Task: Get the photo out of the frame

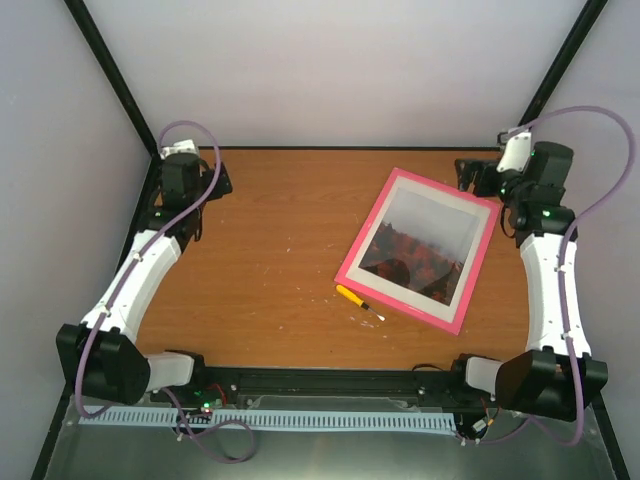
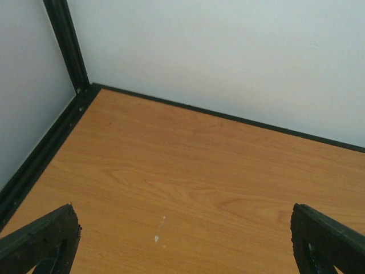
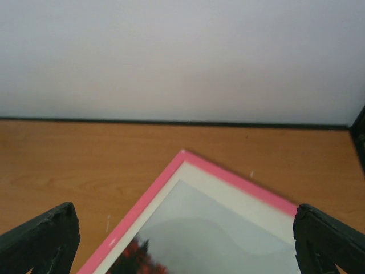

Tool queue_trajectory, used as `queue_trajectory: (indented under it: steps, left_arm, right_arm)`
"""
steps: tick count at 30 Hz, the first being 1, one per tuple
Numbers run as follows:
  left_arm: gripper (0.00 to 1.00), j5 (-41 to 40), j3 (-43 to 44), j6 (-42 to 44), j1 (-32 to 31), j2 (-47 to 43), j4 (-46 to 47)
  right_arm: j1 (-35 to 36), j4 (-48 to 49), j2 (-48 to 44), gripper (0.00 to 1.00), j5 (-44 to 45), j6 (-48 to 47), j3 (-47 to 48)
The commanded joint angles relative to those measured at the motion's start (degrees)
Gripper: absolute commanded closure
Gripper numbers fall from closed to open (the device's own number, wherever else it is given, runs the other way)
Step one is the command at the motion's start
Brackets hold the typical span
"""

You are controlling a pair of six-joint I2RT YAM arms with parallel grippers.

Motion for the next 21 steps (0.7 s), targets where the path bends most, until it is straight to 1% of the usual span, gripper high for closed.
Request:
queue_trajectory:
  steps: [1, 2, 6, 8, 10, 14, 17, 21]
  left_arm:
    - [0.00, 4.7, -4.9, -4.7, 3.3, -3.5, 4.3]
    - [0.00, 4.7, -6.1, -6.1, 4.0, -3.5, 4.2]
    - [0.01, 11.6, -9.1, -7.2, 6.7, -2.1, 4.8]
    - [0.03, 14.8, -11.3, -7.1, 7.0, -2.4, 7.6]
    - [0.07, 16.9, -13.3, -5.4, 5.6, -3.3, 10.4]
    - [0.17, 21.6, -15.3, -2.9, 0.8, -4.4, 11.2]
    - [0.23, 22.5, -16.2, -2.1, -5.4, -4.7, 9.8]
    - [0.23, 21.0, -16.9, -3.8, -15.6, -4.0, 6.1]
  right_arm:
    - [2.6, 2.4, -2.5, 0.00, 0.5, -0.6, -5.7]
    - [3.3, 2.8, -2.9, 0.00, 0.2, -1.1, -7.4]
    - [5.4, 3.0, -4.0, 0.00, -2.2, -4.4, -13.5]
    - [6.5, 3.1, -4.2, 0.00, -2.3, -5.3, -16.4]
    - [7.4, 3.5, -3.9, 0.00, -1.9, -6.3, -19.1]
    - [8.7, 3.4, -1.9, 0.00, -0.6, -8.7, -21.8]
    - [9.3, 3.4, -0.8, 0.00, 0.3, -10.2, -23.1]
    - [9.7, 4.3, -1.9, 0.00, -3.3, -12.0, -25.6]
